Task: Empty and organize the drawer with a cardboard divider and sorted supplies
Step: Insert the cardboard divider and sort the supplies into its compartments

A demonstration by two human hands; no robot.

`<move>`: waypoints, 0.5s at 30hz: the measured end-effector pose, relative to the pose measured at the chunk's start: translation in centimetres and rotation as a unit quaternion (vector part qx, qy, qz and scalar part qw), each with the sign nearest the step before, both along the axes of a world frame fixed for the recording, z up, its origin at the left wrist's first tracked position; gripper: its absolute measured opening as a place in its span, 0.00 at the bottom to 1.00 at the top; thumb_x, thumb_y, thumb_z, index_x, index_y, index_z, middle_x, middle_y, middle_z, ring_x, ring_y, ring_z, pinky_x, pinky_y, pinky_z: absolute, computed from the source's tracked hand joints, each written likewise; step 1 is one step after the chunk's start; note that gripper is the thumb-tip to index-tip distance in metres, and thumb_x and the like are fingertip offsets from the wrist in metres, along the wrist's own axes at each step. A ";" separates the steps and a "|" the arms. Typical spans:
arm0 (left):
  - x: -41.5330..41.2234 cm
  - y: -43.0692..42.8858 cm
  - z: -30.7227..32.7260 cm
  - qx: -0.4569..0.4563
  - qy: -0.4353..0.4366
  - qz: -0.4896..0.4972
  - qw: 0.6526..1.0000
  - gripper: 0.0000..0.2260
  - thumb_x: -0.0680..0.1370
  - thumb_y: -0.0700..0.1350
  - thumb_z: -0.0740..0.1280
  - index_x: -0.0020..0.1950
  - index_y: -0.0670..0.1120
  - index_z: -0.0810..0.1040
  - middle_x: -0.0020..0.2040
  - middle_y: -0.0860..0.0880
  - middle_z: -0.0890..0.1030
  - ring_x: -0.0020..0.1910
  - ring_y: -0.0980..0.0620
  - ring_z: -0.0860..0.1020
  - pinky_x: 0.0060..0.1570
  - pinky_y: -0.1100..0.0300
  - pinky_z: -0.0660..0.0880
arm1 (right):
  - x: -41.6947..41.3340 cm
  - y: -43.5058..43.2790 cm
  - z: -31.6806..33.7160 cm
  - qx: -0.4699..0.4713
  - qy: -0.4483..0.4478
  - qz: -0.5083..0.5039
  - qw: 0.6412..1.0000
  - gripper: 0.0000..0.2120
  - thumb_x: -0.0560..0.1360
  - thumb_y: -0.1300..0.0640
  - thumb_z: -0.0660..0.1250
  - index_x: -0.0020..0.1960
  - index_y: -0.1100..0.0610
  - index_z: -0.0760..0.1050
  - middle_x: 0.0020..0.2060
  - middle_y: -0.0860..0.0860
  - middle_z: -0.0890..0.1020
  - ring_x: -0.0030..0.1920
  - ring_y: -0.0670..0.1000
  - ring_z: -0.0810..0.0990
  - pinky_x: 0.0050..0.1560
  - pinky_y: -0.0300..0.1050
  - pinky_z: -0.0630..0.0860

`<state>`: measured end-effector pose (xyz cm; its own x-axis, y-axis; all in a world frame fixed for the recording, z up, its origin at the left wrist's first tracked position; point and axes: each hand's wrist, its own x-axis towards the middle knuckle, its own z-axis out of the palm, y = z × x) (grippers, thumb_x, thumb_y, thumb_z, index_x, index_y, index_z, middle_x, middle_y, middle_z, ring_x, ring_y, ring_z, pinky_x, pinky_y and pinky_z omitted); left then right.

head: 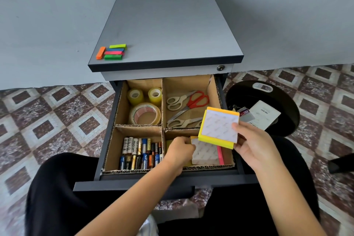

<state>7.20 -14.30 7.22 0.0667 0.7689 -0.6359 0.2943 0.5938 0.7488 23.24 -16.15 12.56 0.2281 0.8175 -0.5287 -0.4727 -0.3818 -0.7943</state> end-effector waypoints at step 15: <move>-0.8 0.2 2.2 -0.061 -0.146 0.033 0.987 0.12 0.82 0.41 0.56 0.58 0.39 0.76 0.46 0.43 0.78 0.44 0.49 0.79 0.50 0.54 0.77 | -0.1 -0.8 -0.3 -0.007 0.002 0.015 1.000 0.08 0.78 0.67 0.60 0.49 0.60 0.77 0.42 0.55 0.83 0.45 0.53 0.81 0.51 0.52 0.76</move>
<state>6.42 -14.12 9.44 0.2124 0.6960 -0.6859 0.0340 0.6962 0.7170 23.15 -16.97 12.27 0.2024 0.8163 -0.5409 -0.4639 -0.4065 -0.7871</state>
